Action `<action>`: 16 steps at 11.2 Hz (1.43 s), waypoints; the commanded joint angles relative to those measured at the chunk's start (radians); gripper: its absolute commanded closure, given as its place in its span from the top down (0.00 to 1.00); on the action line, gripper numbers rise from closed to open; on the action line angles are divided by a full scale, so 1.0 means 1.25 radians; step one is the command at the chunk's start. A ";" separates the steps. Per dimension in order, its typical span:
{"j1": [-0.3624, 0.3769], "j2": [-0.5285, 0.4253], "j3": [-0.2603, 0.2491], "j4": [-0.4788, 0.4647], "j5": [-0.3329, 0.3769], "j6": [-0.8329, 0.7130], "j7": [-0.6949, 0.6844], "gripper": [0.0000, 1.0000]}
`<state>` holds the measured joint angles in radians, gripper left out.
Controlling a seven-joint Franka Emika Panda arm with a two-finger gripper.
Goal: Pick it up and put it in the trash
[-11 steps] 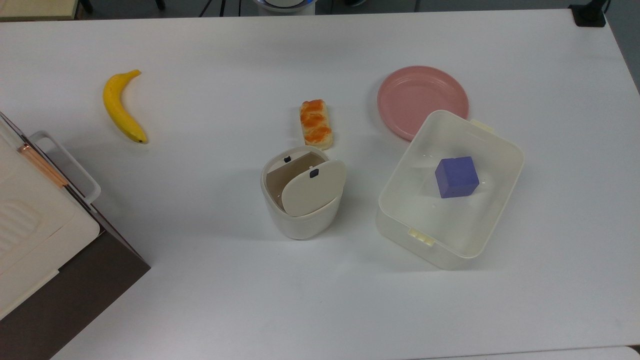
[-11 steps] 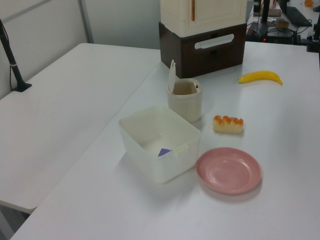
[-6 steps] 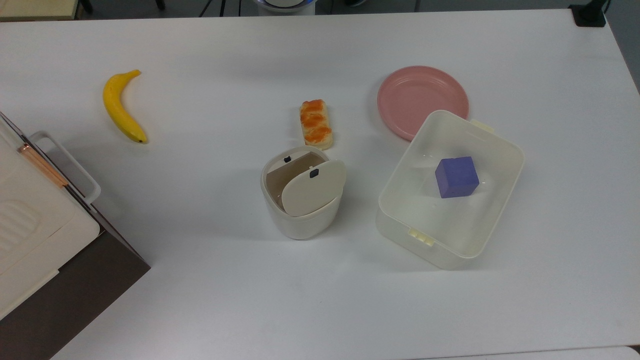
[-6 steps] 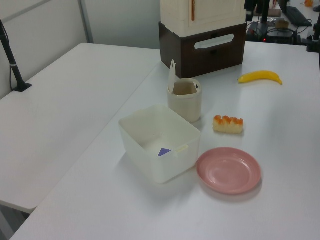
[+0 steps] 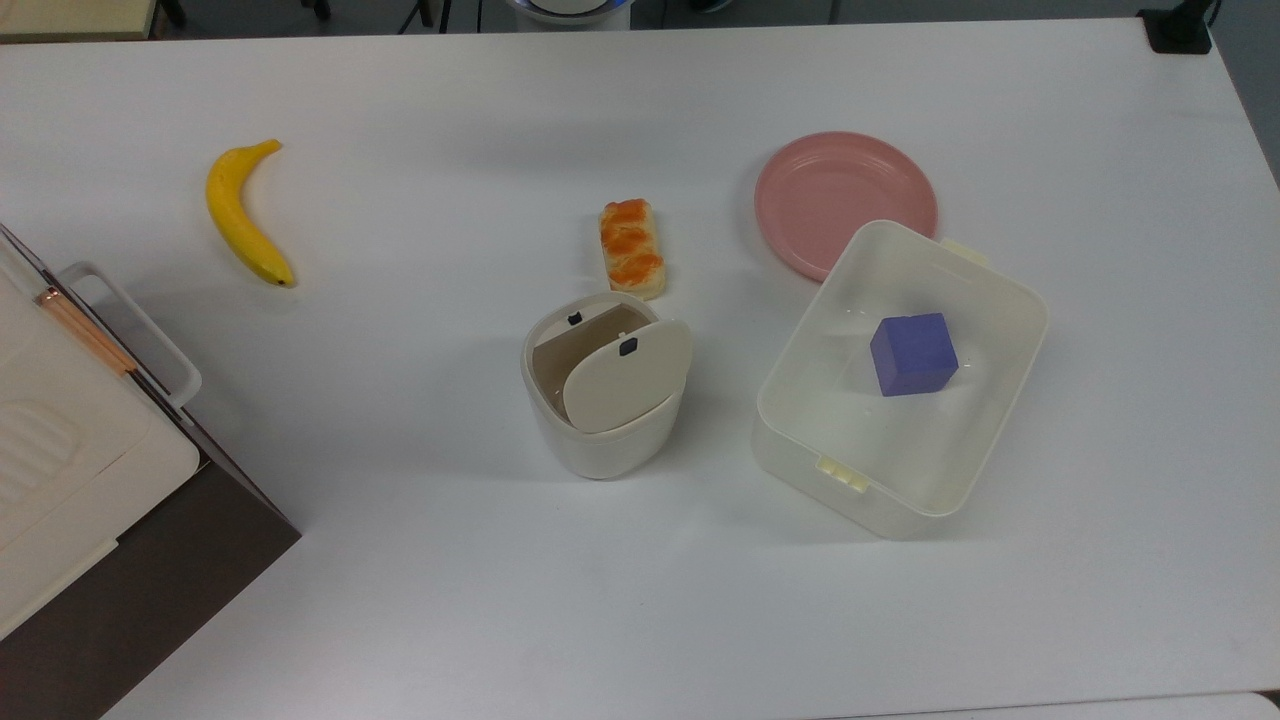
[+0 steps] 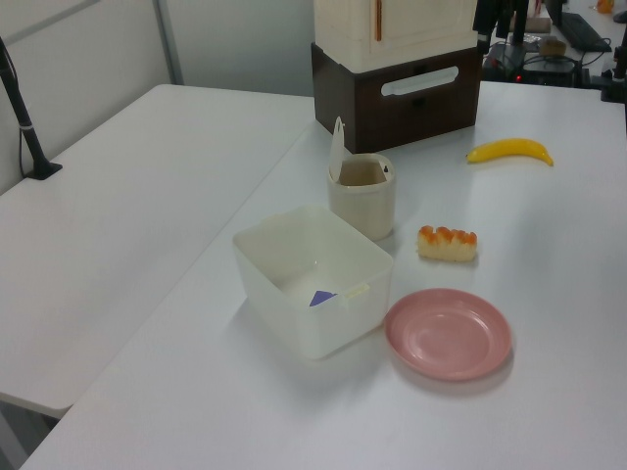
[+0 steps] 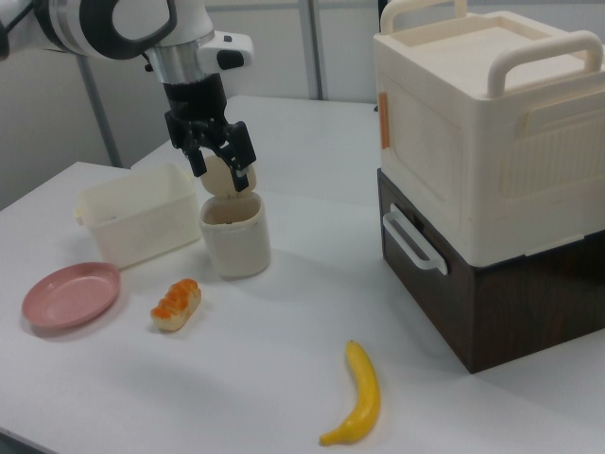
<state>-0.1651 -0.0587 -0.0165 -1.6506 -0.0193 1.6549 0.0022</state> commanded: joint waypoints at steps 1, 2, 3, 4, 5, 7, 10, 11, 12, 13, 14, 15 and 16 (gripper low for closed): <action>0.003 -0.008 -0.010 -0.018 0.020 0.024 -0.135 1.00; 0.002 -0.009 -0.013 -0.016 0.022 0.019 -0.156 1.00; 0.002 -0.008 -0.013 -0.007 0.028 0.017 -0.155 1.00; 0.002 -0.008 -0.013 -0.006 0.030 0.016 -0.144 1.00; 0.002 -0.009 -0.013 -0.006 0.030 0.014 -0.126 1.00; 0.012 -0.011 -0.013 -0.005 0.030 0.014 -0.025 1.00; 0.025 -0.010 -0.011 0.001 0.034 0.016 0.060 1.00; 0.033 -0.009 -0.011 0.001 0.035 0.017 0.066 1.00; 0.035 -0.009 -0.011 0.001 0.035 0.019 0.091 1.00; 0.044 -0.009 -0.011 0.001 0.035 0.019 0.117 1.00; 0.051 -0.008 -0.013 0.001 0.034 0.019 0.126 1.00; 0.055 -0.008 -0.013 0.001 0.034 0.019 0.126 1.00; 0.057 -0.007 -0.013 0.001 0.033 0.019 0.126 1.00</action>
<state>-0.1149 -0.0588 -0.0211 -1.6399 -0.0016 1.6583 0.1352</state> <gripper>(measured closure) 0.000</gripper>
